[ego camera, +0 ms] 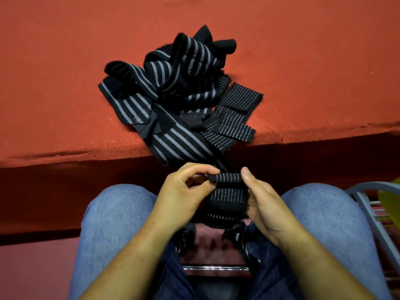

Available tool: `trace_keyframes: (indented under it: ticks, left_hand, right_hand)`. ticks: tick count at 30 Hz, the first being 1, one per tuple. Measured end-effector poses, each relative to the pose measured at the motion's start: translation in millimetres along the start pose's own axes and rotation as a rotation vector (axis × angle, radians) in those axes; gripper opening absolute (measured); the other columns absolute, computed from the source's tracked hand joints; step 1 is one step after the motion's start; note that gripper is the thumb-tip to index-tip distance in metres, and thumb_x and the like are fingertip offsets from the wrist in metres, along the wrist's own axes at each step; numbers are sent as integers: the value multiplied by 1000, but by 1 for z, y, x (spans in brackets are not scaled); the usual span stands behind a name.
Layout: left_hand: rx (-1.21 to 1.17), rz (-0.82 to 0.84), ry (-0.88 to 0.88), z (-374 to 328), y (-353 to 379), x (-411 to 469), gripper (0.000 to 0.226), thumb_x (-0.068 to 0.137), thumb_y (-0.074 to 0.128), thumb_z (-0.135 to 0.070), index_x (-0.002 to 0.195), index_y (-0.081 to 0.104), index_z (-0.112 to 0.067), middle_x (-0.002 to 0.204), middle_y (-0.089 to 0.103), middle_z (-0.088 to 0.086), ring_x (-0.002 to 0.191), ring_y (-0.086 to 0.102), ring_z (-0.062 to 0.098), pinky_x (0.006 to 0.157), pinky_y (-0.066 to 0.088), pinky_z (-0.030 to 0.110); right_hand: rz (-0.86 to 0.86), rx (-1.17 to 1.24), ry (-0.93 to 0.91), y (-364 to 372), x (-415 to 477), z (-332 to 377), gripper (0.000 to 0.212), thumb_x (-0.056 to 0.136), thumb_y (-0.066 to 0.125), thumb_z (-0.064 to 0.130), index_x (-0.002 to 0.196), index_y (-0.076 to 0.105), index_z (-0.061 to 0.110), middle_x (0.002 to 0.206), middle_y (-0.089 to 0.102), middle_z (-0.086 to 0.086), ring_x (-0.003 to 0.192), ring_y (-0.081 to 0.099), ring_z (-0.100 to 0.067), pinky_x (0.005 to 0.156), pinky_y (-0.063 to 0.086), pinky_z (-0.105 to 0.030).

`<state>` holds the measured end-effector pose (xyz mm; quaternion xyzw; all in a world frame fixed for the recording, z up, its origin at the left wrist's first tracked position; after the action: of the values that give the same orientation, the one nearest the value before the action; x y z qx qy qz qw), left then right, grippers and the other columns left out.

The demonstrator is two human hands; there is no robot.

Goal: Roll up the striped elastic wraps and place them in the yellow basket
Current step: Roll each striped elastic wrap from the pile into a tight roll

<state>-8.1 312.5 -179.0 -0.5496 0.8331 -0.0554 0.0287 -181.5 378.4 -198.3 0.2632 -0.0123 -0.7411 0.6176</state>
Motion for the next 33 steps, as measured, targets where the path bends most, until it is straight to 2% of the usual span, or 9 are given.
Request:
trace_keyframes:
  ticks: [2,5,9,11,14,17,19,23,33]
  left_hand:
    - [-24,11,-14,2,0,0,32,87,77,3,96,79,-27,106,72,0,101,72,13,87,53,21]
    - [-59,15,-42,2,1,0,33,88,74,5,96,79,-26,109,74,1,105,73,16,89,54,24]
    - [-48,9,-99,-2,1,0,38,93,62,9,101,79,-24,106,77,-3,101,73,9,88,56,23]
    - [-123,-6,-165,-3,2,1,33,99,60,2,105,78,-25,102,78,-6,95,72,6,86,57,25]
    - [-113,1,-190,-1,3,1,22,98,68,-12,114,76,-26,100,77,-8,93,71,3,83,57,22]
    - [-111,21,-197,2,3,0,27,94,74,-10,119,74,-22,96,76,-8,91,72,4,80,54,16]
    - [-111,16,-193,3,3,0,29,93,74,-8,119,75,-21,98,76,-2,91,73,7,81,54,16]
    - [-142,10,-201,3,2,0,29,92,74,-5,118,75,-19,95,76,-5,90,73,8,79,55,16]
    - [-199,64,-208,2,3,-2,21,95,71,-5,113,76,-13,103,79,10,94,76,14,82,57,21]
  right_hand:
    - [-22,29,-17,0,1,-1,50,94,56,44,116,74,2,115,75,-23,110,73,-33,103,54,-48]
    - [-28,40,-49,0,0,0,40,92,59,35,111,75,4,112,76,-21,105,73,-29,97,55,-43]
    - [-47,13,-69,-3,1,0,29,99,56,21,114,74,4,109,77,-19,102,74,-27,90,58,-37]
    - [-56,-2,-76,-4,2,-1,27,101,55,16,116,73,2,109,77,-20,103,74,-29,93,57,-41]
    - [-39,-26,-97,-4,4,-2,33,96,61,22,121,71,3,114,76,-22,108,73,-34,100,55,-47]
    - [-24,-31,-112,-5,4,-5,36,95,63,24,123,70,4,116,75,-24,108,72,-35,101,54,-50]
    - [-23,-37,-116,-4,4,-6,36,94,64,26,123,70,5,115,75,-23,107,73,-32,100,55,-48]
    - [-33,-62,-123,-3,3,-5,38,93,64,32,119,72,7,110,78,-19,103,75,-28,92,58,-40]
    - [-57,-104,-185,-4,0,-3,34,94,63,30,114,72,5,105,79,-19,97,76,-31,87,62,-38]
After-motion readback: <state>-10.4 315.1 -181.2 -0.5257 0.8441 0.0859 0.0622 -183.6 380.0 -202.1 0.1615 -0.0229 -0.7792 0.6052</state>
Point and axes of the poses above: each hand's wrist, its own x-axis towards the middle knuckle, its own y-axis out of the palm, z = x × y, the point moved 1 cm from there along x, towards the middle knuckle
